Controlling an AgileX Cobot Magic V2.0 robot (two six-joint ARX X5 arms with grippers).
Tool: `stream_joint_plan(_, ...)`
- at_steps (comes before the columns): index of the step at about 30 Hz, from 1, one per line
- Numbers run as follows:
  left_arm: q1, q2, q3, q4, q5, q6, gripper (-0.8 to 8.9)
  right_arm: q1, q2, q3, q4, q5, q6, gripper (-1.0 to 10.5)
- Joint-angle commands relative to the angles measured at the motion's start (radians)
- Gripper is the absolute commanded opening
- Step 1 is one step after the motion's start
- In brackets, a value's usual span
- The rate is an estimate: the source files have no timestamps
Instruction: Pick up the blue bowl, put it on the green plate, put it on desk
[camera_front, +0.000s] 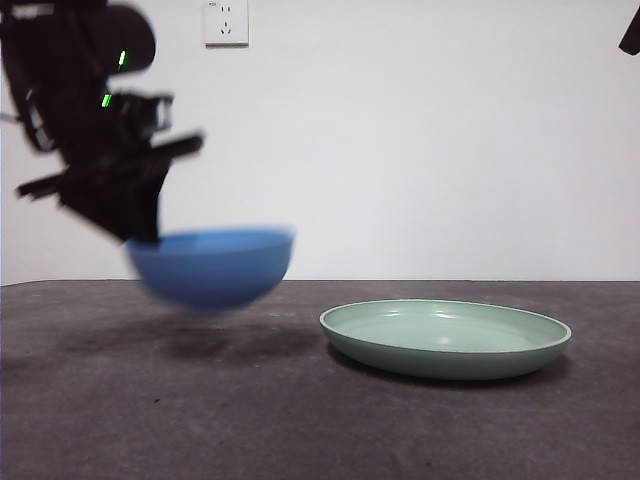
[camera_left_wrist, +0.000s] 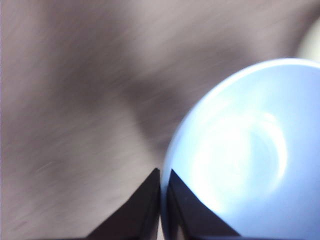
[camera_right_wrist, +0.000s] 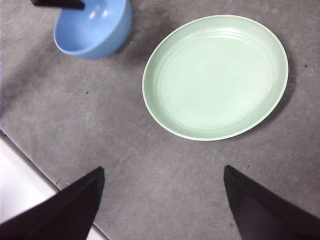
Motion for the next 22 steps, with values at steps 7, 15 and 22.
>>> stream_joint_plan(7, -0.137, 0.005, 0.132, 0.056, 0.050, -0.081, 0.11, 0.003, 0.004, 0.016, 0.010, 0.000, 0.018, 3.8)
stream_joint_plan(15, -0.236, 0.137, 0.259, 0.061, 0.032, -0.103, 0.11, 0.003, 0.004, 0.016, 0.010, 0.000, 0.033, 3.8)
stream_joint_plan(22, -0.307, 0.315, 0.394, 0.039, 0.003, -0.103, 0.11, 0.003, 0.003, 0.016, 0.009, 0.000, 0.035, 3.8)
